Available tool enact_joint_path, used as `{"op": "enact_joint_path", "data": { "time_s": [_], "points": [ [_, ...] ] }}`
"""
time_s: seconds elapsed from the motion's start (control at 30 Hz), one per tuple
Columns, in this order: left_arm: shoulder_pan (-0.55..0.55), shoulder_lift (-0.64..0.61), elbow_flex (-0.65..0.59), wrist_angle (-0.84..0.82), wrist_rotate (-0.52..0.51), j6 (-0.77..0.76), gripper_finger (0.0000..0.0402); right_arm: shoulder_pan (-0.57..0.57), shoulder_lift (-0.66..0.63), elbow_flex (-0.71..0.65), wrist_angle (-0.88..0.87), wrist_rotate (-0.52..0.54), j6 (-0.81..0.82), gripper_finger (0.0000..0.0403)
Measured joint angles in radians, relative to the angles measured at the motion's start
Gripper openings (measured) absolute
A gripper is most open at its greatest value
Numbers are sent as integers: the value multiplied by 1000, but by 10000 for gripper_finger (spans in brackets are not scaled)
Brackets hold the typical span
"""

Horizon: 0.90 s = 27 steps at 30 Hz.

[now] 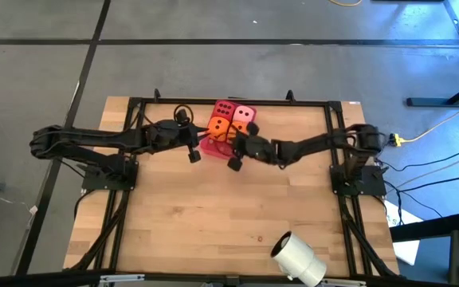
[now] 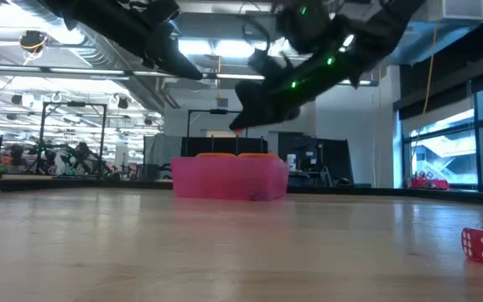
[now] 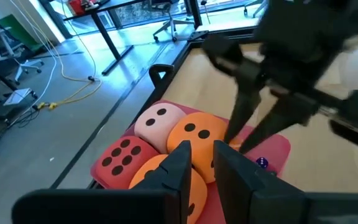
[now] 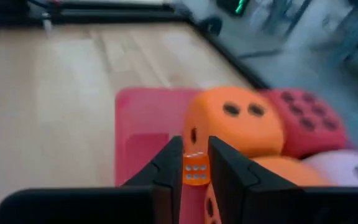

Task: Pick & Place Dice
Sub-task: Put the small orange dice into the red bin, then put the small red dice into the red bin

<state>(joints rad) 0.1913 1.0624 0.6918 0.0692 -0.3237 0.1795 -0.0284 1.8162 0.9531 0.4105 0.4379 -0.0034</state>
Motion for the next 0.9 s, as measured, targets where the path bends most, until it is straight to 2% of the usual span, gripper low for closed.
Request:
{"op": "enact_joint_path", "data": {
  "time_s": [0.1, 0.17, 0.4, 0.9],
  "points": [
    [0, 5, 0, -1, -2, 9, 61, -38, 29, 3, 3, -123, 63, 65],
    [0, 5, 0, -1, -6, 21, 61, -54, 52, 2, -9, -169, 90, 69],
    [0, 5, 0, -17, -29, 23, 60, -79, 105, 2, -14, -167, 152, 92],
    [0, 5, 0, -18, -47, 19, 54, -82, 104, 2, -15, -166, 127, 111]
  ]
}}
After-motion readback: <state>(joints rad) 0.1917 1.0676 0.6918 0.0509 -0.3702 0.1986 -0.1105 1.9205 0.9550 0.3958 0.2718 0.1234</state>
